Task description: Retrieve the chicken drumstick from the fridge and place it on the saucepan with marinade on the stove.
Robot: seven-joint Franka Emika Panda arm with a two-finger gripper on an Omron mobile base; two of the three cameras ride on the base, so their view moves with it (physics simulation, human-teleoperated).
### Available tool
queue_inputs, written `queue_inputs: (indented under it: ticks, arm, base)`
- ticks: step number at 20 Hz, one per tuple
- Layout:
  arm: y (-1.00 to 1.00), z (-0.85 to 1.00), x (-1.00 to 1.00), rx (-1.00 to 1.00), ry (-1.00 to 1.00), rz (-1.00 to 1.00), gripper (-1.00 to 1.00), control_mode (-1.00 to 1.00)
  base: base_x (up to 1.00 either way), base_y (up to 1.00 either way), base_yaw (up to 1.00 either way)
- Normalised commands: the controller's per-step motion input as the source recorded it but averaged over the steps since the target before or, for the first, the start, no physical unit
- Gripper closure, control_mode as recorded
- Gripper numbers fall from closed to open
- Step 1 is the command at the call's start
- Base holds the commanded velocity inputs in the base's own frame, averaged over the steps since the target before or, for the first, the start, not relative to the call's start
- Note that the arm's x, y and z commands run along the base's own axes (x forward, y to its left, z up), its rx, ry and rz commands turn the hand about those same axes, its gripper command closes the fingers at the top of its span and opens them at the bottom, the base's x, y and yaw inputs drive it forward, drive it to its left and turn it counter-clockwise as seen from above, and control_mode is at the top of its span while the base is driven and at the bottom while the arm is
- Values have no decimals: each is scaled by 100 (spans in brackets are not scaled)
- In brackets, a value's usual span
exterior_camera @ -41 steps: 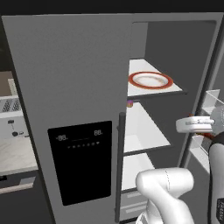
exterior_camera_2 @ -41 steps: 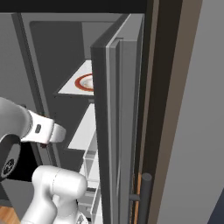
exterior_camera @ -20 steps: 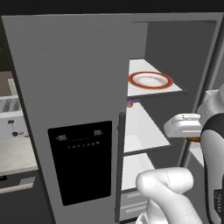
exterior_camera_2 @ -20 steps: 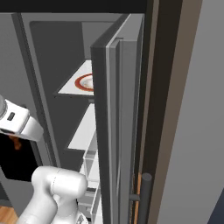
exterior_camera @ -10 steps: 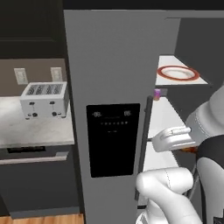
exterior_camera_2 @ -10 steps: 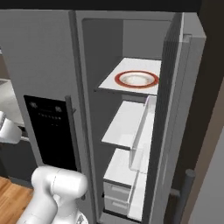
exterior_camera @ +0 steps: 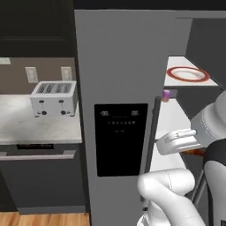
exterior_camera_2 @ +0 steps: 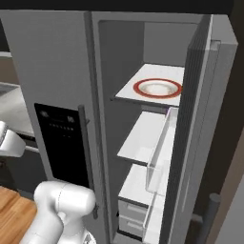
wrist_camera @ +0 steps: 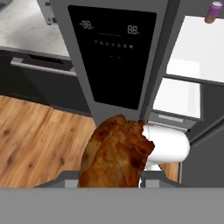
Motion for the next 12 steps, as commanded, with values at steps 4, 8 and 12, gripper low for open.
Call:
queue_inputs:
  ticks: [4, 8, 12]
  arm:
    - [0, 0, 0, 0, 0, 0, 100, 100]
    - [0, 0, 0, 0, 0, 0, 100, 100]
    - [0, 0, 0, 0, 0, 0, 100, 100]
  base:
    - [0, 34, 29]
    - [0, 50, 29]
    - [0, 51, 39]
